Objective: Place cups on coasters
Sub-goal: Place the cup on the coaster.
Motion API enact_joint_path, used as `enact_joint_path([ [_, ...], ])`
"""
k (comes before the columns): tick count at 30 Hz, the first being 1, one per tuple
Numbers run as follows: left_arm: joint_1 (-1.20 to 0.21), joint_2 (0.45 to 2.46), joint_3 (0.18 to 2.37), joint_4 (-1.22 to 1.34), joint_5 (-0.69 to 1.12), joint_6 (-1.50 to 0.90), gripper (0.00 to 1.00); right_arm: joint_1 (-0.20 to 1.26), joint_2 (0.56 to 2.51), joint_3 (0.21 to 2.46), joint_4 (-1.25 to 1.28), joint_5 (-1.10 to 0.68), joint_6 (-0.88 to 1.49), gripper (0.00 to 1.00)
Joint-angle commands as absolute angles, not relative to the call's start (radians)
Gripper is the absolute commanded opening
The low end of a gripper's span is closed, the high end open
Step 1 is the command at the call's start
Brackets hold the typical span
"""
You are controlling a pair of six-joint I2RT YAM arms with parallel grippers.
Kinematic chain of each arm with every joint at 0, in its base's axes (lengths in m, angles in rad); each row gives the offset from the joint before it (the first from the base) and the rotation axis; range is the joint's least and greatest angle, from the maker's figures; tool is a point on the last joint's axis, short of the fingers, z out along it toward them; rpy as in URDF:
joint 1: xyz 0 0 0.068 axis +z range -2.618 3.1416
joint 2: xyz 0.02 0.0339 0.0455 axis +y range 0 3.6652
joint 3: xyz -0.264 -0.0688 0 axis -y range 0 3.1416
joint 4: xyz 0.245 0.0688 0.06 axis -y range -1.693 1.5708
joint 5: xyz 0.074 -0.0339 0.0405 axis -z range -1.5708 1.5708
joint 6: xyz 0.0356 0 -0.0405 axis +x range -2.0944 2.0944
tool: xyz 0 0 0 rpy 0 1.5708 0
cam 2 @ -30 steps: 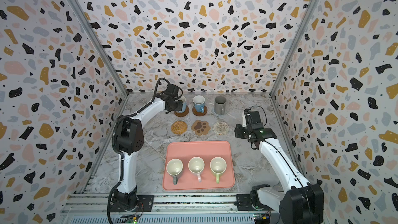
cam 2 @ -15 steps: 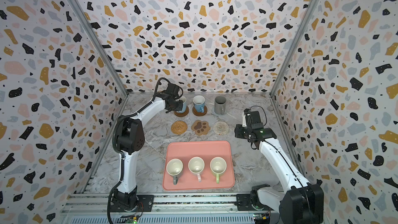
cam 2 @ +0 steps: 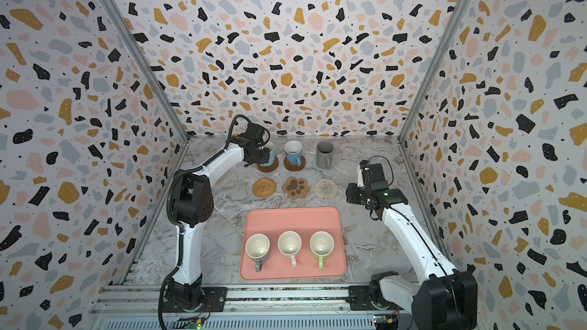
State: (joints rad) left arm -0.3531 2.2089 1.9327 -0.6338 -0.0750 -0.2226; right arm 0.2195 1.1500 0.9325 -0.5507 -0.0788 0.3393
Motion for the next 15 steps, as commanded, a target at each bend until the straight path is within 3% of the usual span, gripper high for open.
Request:
enact_joint_path([
  [1, -0.342, 2.18, 1.938, -0.586, -0.092, -0.209, 0.12, 0.215, 1.131, 0.957, -0.566, -0.077, 0.344, 0.5],
  [15, -0.336, 2.16, 1.901, -0.572, -0.084, -0.209, 0.2, 0.215, 1.132, 0.957, -0.566, -0.075, 0.344, 0.5],
])
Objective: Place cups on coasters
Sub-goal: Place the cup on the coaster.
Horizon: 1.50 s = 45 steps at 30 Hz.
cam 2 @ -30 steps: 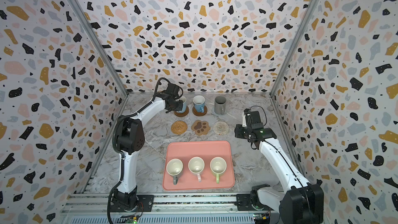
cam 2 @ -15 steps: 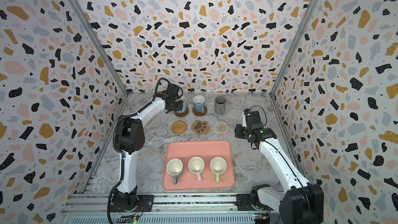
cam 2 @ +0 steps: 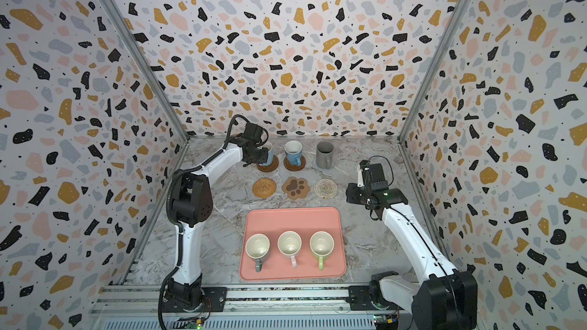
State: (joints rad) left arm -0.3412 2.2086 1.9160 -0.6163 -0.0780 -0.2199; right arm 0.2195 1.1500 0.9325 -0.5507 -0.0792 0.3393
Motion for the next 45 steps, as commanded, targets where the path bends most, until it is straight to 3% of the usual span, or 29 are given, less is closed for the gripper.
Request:
enact_joint_path([
  [1, -0.336, 2.157, 1.898, -0.571, -0.082, -0.209, 0.21, 0.215, 1.131, 0.957, -0.565, -0.075, 0.344, 0.5],
  [23, -0.337, 2.126, 1.845, -0.547, -0.04, -0.232, 0.18, 0.215, 1.134, 0.953, -0.559, -0.084, 0.348, 0.5],
  [34, -0.337, 2.153, 1.867, -0.558, -0.046, -0.232, 0.28, 0.215, 1.129, 0.951, -0.56, -0.086, 0.35, 0.5],
  [41, -0.341, 2.128, 1.847, -0.563, -0.063, -0.226, 0.15, 0.215, 1.132, 0.951, -0.557, -0.085, 0.351, 0.5],
  [45, -0.343, 2.123, 1.851, -0.573, -0.07, -0.224, 0.13, 0.215, 1.134, 0.948, -0.553, -0.089, 0.35, 0.5],
])
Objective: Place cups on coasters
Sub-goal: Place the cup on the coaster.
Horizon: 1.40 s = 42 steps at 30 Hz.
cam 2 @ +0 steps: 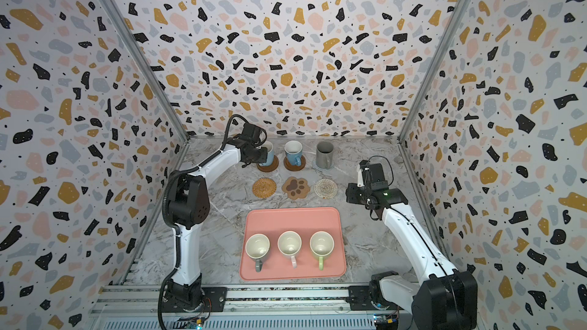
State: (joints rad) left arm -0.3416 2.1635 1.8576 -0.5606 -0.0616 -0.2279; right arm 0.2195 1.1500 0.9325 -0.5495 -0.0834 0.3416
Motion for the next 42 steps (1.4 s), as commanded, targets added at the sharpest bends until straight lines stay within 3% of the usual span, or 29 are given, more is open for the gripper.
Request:
enact_joint_path([
  [1, -0.343, 2.123, 1.852, -0.574, -0.068, -0.224, 0.14, 0.215, 1.134, 0.948, -0.552, -0.089, 0.35, 0.5],
  [20, -0.345, 2.093, 1.821, -0.561, -0.054, -0.235, 0.1, 0.215, 1.129, 0.939, -0.544, -0.095, 0.351, 0.5],
  [28, -0.347, 2.1, 1.807, -0.546, -0.037, -0.248, 0.19, 0.215, 1.122, 0.929, -0.544, -0.095, 0.35, 0.5],
  [42, -0.354, 2.106, 1.804, -0.516, -0.011, -0.272, 0.22, 0.214, 1.121, 0.931, -0.546, -0.091, 0.352, 0.5],
])
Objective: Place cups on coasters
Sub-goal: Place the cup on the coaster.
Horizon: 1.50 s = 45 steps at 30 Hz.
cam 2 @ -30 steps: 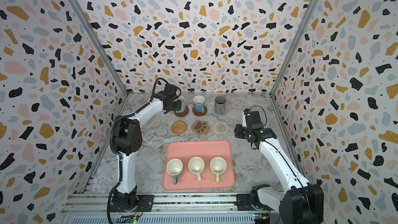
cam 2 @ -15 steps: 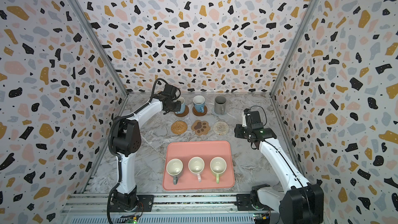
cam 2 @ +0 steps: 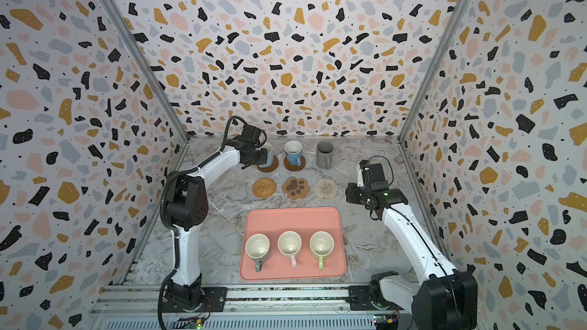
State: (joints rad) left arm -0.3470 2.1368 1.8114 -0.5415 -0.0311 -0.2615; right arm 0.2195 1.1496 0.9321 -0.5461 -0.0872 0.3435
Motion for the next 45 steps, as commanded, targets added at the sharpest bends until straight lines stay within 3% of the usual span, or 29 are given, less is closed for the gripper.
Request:
enact_joint_path([
  [1, -0.357, 2.106, 1.802, -0.515, -0.011, -0.272, 0.22, 0.215, 1.121, 0.931, -0.545, -0.092, 0.351, 0.5],
  [22, -0.359, 2.037, 1.768, -0.532, -0.092, -0.273, 0.53, 0.215, 1.118, 0.936, -0.55, -0.087, 0.343, 0.5],
  [32, -0.357, 1.946, 1.683, -0.515, -0.106, -0.281, 0.58, 0.215, 1.112, 0.963, -0.582, -0.085, 0.333, 0.5],
  [45, -0.355, 1.614, 1.364, -0.343, -0.087, -0.338, 0.59, 0.292, 0.994, 0.945, -0.738, -0.093, 0.42, 0.5],
])
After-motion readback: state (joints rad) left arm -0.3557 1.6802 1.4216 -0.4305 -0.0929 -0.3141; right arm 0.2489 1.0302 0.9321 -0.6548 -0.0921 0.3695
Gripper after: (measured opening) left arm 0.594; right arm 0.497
